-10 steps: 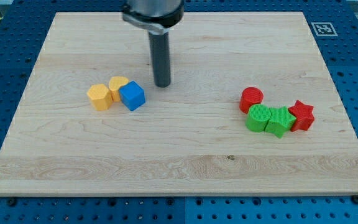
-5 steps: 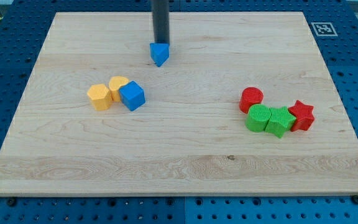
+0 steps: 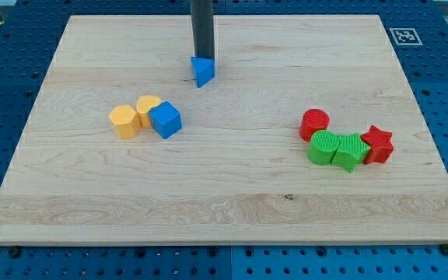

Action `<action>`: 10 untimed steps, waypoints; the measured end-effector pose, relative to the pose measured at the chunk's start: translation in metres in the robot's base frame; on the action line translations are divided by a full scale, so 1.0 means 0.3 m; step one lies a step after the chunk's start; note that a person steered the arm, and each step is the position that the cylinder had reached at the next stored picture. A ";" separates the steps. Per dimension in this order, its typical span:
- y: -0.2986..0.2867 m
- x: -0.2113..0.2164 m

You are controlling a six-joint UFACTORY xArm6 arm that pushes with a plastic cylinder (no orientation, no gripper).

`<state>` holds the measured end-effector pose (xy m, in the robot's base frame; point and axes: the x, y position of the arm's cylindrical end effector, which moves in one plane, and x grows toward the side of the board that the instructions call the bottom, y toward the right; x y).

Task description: Move the blue triangle closer to blue cube

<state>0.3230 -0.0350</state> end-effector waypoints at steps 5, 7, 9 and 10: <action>0.018 0.374; 0.018 0.447; -0.017 0.447; -0.050 0.447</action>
